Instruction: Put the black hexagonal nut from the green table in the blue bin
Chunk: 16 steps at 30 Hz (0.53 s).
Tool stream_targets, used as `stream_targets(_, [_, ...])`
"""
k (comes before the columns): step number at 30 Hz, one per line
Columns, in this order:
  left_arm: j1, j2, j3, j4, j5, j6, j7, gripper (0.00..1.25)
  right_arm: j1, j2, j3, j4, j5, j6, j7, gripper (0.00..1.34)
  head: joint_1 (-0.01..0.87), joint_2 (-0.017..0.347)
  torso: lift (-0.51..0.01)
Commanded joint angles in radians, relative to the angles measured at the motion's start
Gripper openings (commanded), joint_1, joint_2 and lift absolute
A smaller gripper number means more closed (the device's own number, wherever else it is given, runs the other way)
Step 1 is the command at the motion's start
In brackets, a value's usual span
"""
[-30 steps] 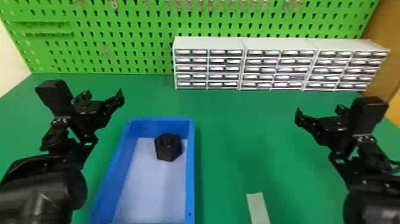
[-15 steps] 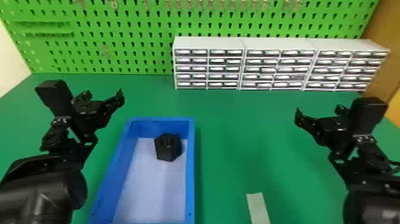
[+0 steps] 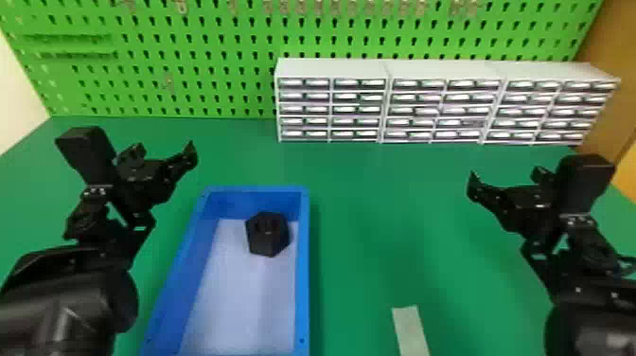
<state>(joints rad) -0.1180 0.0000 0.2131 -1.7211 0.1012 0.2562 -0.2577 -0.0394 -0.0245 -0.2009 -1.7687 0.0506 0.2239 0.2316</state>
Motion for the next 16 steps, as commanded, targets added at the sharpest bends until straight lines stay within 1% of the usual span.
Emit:
stream_targets(1, [0.000, -0.003, 0.000, 0.000, 0.000, 0.000, 0.000, 1.00, 0.000, 0.000, 0.000, 0.000, 0.000, 0.000, 0.000, 1.24, 0.686, 0.051, -0.097])
stream_targets(16, [0.000, -0.003, 0.000, 0.000, 0.000, 0.000, 0.000, 1.00, -0.002, 0.000, 0.001, 0.000, 0.002, 0.000, 0.000, 1.24, 0.686, 0.051, -0.097])
